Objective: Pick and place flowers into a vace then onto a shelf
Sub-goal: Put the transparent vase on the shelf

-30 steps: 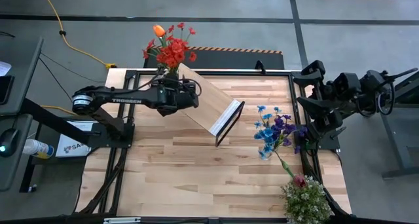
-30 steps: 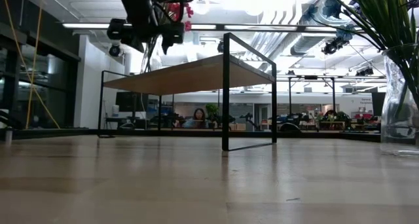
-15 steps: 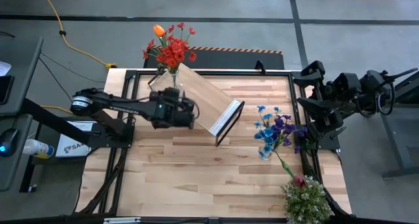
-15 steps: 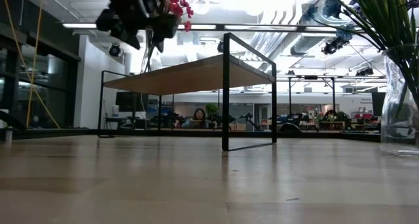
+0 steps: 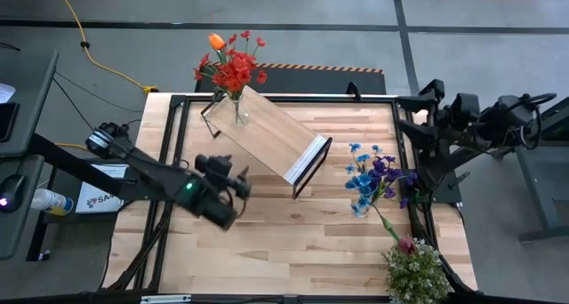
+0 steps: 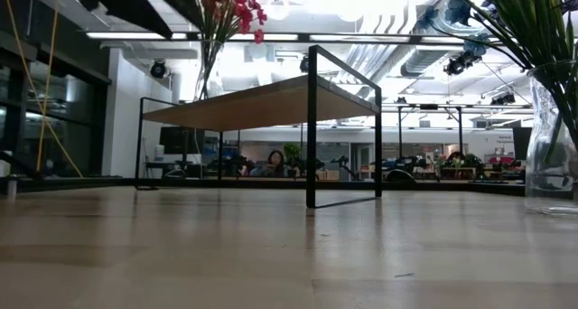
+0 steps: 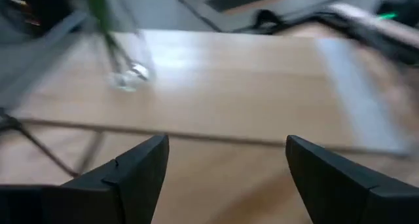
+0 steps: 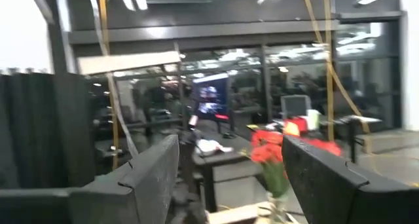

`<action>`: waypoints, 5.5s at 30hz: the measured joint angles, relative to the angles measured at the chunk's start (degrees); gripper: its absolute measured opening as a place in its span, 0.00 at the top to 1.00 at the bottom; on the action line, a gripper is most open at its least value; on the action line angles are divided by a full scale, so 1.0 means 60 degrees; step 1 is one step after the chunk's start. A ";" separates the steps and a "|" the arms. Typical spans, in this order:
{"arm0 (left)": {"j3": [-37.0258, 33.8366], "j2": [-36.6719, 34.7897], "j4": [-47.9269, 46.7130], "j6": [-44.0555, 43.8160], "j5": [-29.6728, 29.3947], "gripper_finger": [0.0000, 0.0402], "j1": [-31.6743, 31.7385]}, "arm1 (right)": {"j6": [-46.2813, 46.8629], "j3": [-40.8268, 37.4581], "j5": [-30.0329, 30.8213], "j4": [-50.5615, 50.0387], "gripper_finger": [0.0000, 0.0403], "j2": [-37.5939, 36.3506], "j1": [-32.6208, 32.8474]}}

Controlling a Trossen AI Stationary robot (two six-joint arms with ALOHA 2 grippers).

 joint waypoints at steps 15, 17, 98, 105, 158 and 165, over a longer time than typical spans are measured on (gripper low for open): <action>0.0011 -0.0030 0.4533 0.2362 0.0505 0.14 -0.2207 | 0.1391 0.0000 0.2263 -0.3585 0.35 -0.1806 -0.0001; 0.0011 -0.0030 0.5068 0.2695 0.0505 0.14 -0.2299 | 0.2020 0.0000 0.2278 -0.4415 0.35 -0.2060 -0.0003; 0.0014 -0.0022 1.1525 0.6018 0.0651 0.16 -0.2284 | 0.4942 -0.1799 -0.6283 -1.3762 0.36 -0.7011 -0.2713; 0.0014 -0.0022 1.1597 0.6016 0.0402 0.16 -0.2284 | 0.4019 0.0297 -0.4288 -1.4037 0.36 -0.7336 -0.2713; 0.0014 0.0491 1.4292 0.7418 -0.0624 0.16 -0.1785 | 0.1146 0.8988 -0.4466 -1.4037 0.36 -0.7366 -0.0830; 0.0014 0.0488 1.4333 0.7411 -0.0700 0.16 -0.1781 | 0.0871 0.9700 -0.4166 -1.4041 0.36 -0.7363 -0.0634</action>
